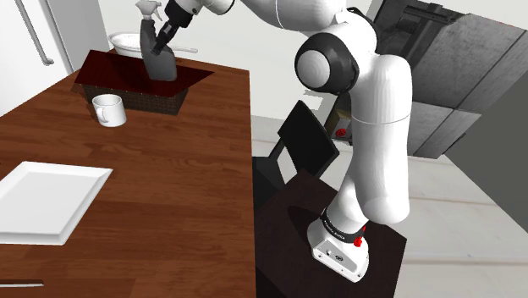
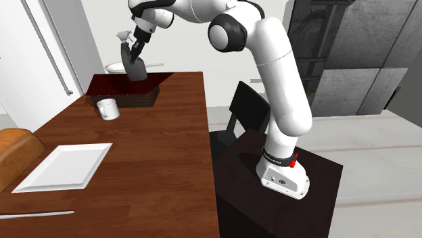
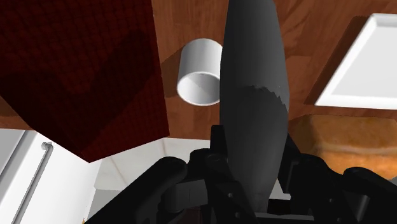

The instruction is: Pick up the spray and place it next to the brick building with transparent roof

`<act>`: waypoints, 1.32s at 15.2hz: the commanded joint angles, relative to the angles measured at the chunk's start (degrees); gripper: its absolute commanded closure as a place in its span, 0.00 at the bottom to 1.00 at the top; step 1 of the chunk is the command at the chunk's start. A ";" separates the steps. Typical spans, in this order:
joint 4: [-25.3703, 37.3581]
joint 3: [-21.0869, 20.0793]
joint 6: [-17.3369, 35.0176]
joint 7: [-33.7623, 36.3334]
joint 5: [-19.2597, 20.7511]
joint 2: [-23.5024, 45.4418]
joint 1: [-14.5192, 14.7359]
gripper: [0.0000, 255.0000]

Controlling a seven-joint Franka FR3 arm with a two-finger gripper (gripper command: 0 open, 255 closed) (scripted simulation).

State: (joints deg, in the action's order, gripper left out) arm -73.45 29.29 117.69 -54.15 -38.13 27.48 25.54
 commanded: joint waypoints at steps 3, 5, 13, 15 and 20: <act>-2.80 -0.30 2.65 -1.27 -0.62 0.02 0.48 1.00; -4.19 -0.48 3.95 -1.99 -1.01 0.07 0.64 1.00; -8.90 -1.38 8.78 -4.97 -2.94 0.81 0.94 1.00; -9.88 -1.65 9.91 -5.74 -3.52 1.12 0.93 1.00; -12.02 -2.43 12.61 -7.71 -5.07 2.08 0.79 1.00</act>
State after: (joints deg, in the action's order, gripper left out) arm -84.91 27.00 129.71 -61.46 -42.91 29.49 26.32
